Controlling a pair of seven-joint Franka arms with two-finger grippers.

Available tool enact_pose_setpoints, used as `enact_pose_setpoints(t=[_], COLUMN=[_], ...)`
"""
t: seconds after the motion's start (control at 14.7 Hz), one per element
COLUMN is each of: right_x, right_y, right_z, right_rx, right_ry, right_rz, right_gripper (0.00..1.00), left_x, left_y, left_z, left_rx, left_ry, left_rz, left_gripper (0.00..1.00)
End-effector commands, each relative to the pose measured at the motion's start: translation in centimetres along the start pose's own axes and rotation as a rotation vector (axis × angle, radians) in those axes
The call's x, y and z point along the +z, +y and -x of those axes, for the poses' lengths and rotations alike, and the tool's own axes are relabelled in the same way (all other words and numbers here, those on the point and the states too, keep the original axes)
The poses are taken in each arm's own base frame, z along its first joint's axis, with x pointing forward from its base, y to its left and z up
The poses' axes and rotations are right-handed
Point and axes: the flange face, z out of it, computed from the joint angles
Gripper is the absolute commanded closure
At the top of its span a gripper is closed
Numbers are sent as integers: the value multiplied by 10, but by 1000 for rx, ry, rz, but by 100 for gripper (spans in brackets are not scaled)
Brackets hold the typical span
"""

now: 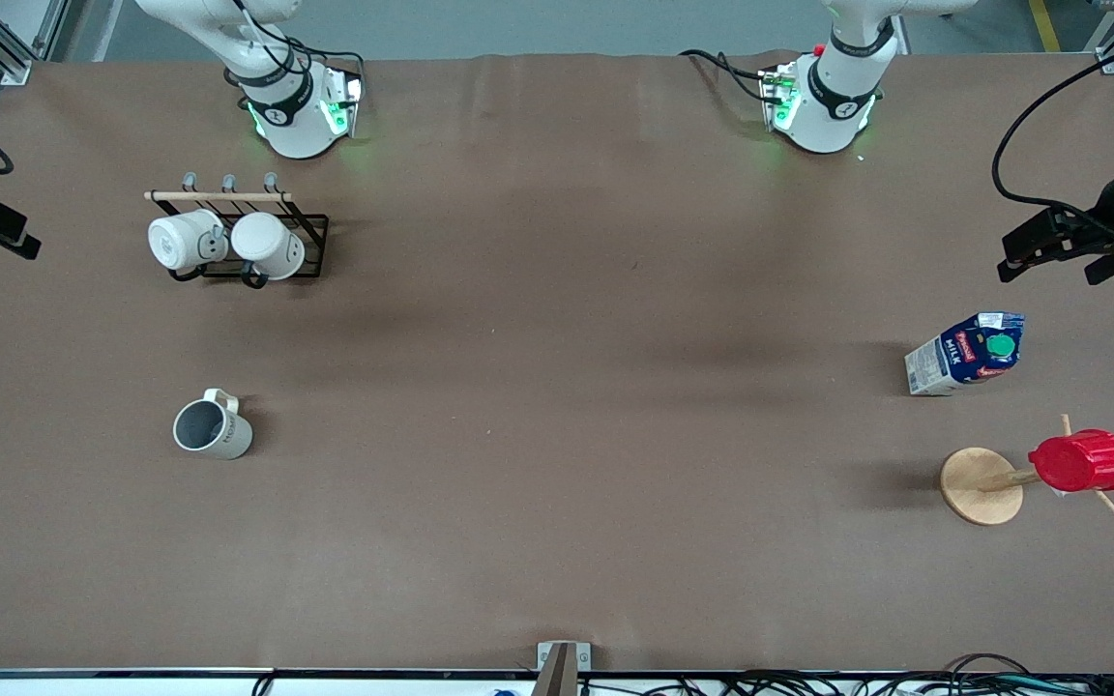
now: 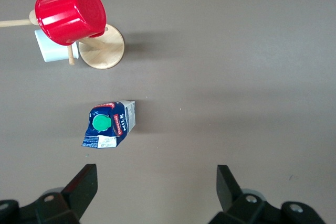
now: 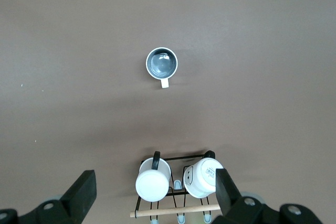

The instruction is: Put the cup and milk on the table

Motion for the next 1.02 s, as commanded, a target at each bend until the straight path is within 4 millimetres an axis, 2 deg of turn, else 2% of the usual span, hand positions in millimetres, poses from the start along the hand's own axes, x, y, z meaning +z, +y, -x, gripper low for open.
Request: enact_pose_setpoints(t=[0.0, 0.48, 0.68, 0.75, 0.95], right_x=[-2, 0, 5, 13, 46], right_y=[1, 0, 1, 1, -8], right_z=[8, 8, 3, 0, -12], right_rx=[10, 8, 9, 7, -15], right_ry=[8, 5, 0, -14, 1], right_rz=[-9, -9, -8, -9, -10], right_gripper=[0, 0, 0, 0, 0], left_x=[-4, -1, 10, 15, 55], left_y=[0, -9, -31, -43, -68], left_z=[4, 3, 1, 0, 0], left_rx=[-3, -23, -39, -53, -76], left_ry=[-8, -17, -38, -44, -28], left_rz=[-14, -13, -15, -15, -17], left_gripper=[0, 0, 0, 0, 0])
